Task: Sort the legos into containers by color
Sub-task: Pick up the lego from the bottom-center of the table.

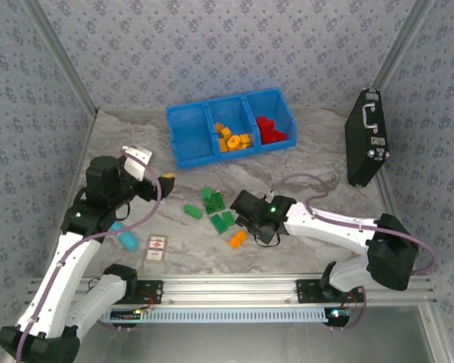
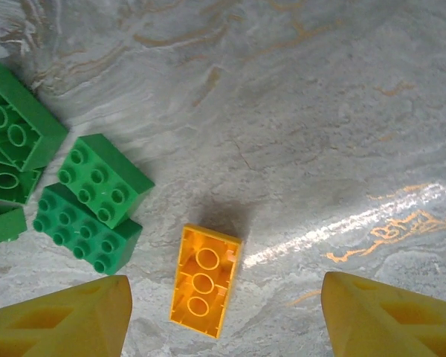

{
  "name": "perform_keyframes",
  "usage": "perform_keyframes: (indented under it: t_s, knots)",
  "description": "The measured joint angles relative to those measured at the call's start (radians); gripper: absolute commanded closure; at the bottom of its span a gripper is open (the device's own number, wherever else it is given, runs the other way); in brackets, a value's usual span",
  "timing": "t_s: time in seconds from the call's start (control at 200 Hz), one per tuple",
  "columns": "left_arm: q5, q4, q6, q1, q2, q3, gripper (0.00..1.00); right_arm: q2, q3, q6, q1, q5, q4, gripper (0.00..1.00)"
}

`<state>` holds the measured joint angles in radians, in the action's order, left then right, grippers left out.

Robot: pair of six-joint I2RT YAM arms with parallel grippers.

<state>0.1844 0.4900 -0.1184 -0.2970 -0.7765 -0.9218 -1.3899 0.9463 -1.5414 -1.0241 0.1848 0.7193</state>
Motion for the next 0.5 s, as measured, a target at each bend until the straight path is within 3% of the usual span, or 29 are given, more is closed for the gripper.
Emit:
perform_keyframes:
  t_s: [0.5]
  knots:
    - [0.011,-0.002,0.008,0.0,0.066,0.0,0.0,-0.119,-0.02,-0.1,-0.05,-0.014,-0.095,0.22]
